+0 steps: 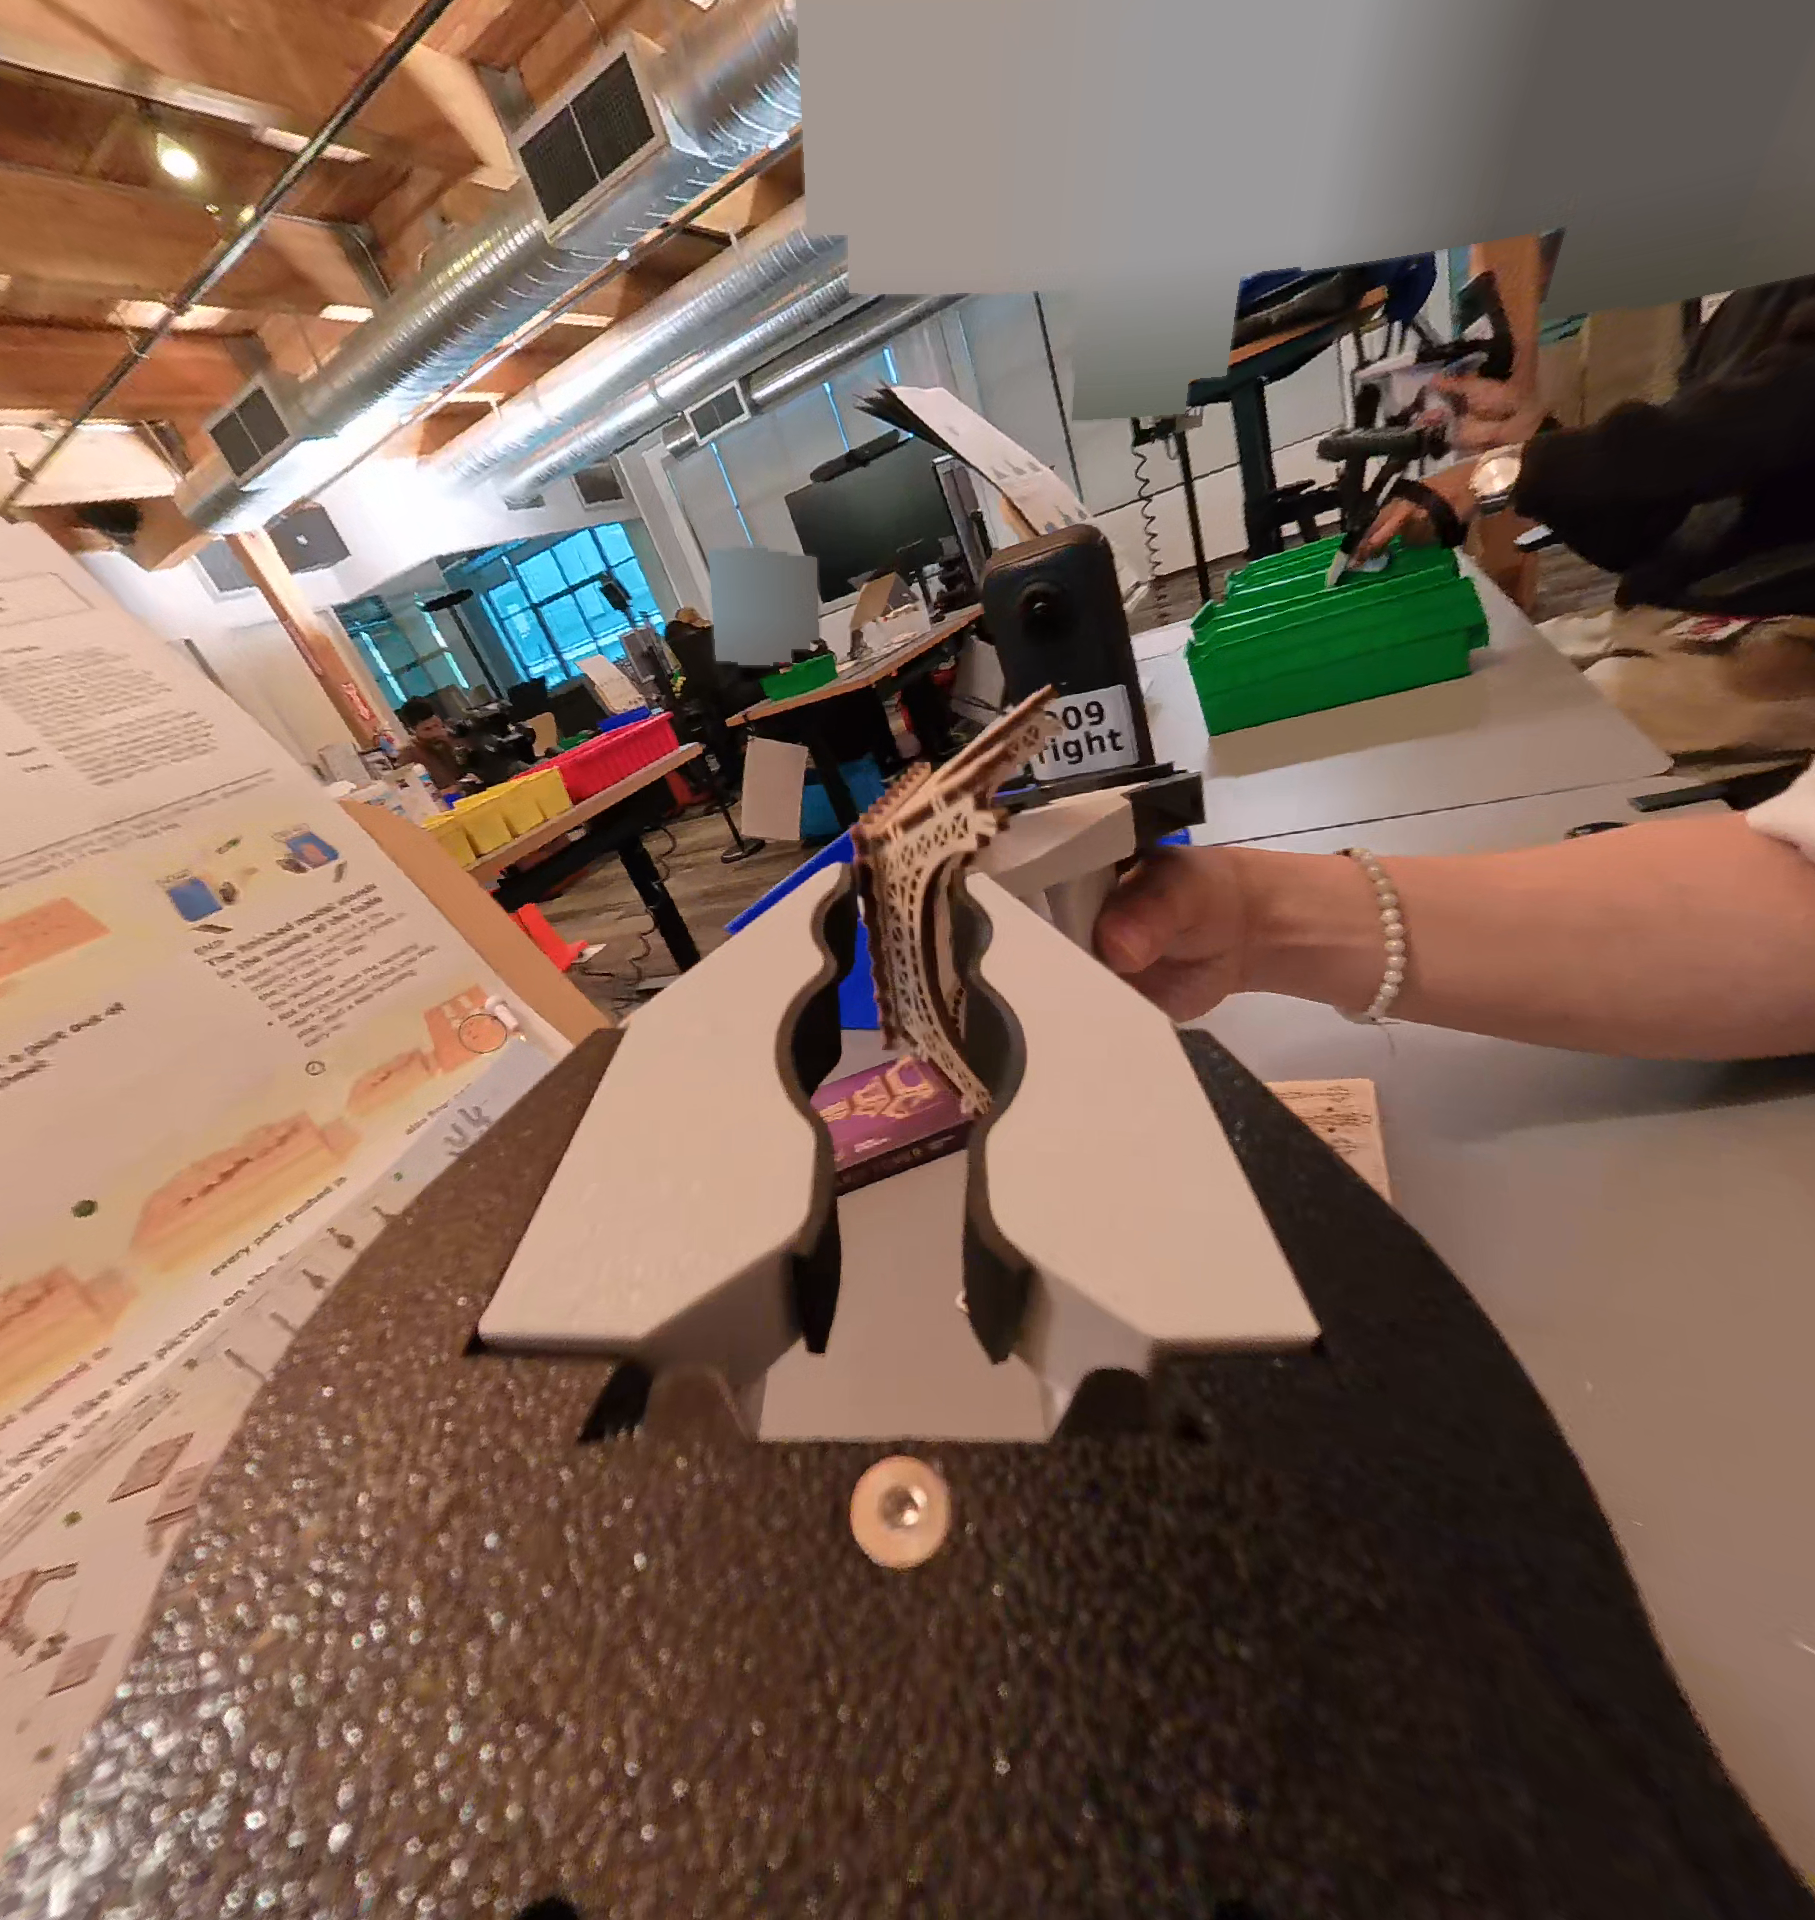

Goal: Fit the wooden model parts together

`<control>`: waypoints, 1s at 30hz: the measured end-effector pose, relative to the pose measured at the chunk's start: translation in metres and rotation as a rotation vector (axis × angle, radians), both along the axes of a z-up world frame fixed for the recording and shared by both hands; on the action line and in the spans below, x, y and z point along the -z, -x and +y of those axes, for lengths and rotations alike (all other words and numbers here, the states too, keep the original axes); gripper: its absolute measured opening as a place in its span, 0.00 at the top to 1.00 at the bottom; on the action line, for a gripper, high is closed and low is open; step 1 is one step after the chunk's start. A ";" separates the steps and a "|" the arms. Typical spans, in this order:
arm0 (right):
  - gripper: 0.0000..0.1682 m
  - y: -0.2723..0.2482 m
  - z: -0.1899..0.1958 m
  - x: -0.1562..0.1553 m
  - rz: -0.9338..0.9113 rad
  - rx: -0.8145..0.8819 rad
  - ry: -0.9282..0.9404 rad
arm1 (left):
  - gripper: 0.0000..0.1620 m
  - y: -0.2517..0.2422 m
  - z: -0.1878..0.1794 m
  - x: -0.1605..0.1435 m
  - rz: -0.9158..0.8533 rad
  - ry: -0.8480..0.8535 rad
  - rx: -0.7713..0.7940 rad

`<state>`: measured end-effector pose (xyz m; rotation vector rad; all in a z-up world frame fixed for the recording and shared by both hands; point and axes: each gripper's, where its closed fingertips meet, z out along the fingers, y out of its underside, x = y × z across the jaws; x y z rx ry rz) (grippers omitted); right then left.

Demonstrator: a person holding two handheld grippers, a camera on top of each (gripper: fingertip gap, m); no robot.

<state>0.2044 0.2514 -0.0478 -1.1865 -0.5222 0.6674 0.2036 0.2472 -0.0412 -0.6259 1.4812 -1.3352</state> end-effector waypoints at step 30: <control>0.83 -0.016 -0.004 -0.010 -0.182 0.198 -0.008 | 0.93 -0.006 0.005 -0.004 0.017 0.081 0.116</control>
